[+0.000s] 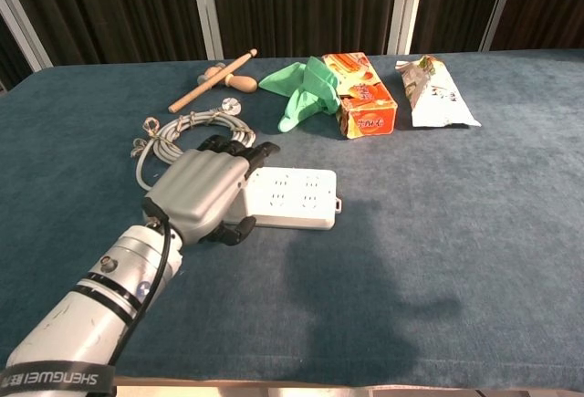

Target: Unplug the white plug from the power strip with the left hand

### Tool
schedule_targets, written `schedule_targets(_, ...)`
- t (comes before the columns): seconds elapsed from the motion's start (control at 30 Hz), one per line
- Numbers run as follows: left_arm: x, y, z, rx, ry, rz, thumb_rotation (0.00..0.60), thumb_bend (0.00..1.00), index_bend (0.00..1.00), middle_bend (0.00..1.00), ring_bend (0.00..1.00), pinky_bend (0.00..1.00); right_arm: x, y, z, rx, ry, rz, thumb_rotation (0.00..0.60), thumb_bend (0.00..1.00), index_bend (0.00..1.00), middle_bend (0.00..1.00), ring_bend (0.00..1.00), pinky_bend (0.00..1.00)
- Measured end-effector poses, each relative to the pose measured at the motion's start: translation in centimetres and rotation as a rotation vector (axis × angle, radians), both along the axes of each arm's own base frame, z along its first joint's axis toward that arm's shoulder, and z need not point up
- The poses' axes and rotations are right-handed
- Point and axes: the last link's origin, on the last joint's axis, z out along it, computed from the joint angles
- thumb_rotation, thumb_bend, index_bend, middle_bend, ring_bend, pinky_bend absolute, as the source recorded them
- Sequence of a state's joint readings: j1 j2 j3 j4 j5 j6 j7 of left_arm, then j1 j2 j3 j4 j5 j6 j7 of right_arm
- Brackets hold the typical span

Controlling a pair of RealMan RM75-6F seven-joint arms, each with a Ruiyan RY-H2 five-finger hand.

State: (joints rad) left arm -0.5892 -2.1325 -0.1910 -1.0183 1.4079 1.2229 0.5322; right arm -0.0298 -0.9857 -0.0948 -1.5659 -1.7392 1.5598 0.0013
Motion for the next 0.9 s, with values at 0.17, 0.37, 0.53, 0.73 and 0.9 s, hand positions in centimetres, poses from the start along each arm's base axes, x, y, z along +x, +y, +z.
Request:
schedule_targets(0.17, 0.3, 0.0, 0.0, 0.004, -0.006, -0.001, 0.6, 0.43, 0.22, 0.35, 0.18, 0.11, 0.0, -0.1, -0.1, 0.0, 0.0, 0.003, 0.6, 0.25, 0.0, 0.0, 0.0, 0.0)
schedule_targets(0.37, 0.6, 0.0, 0.0, 0.012, -0.006, -0.009, 0.6, 0.49, 0.3, 0.43, 0.22, 0.12, 0.4, -0.9, -0.5, 0.008, 0.004, 0.027, 0.6, 0.25, 0.0, 0.0, 0.0, 0.0)
schedule_targets(0.53, 0.9, 0.0, 0.3, 0.018, -0.003, -0.013, 0.6, 0.51, 0.3, 0.44, 0.23, 0.12, 1.4, -3.1, -1.7, 0.015, 0.024, 0.087, 0.6, 0.25, 0.0, 0.0, 0.0, 0.0)
schedule_targets(0.73, 1.2, 0.2, 0.4, 0.02, -0.003, -0.017, 0.6, 0.51, 0.3, 0.44, 0.23, 0.12, 4.2, -7.2, -5.1, 0.098, 0.06, 0.199, 0.6, 0.29, 0.0, 0.0, 0.0, 0.0)
schedule_targets(0.9, 1.2, 0.2, 0.3, 0.015, 0.004, -0.019, 0.6, 0.51, 0.31, 0.45, 0.23, 0.13, 7.5, -9.7, -9.5, 0.183, 0.093, 0.336, 0.6, 0.32, 0.0, 0.0, 0.0, 0.02)
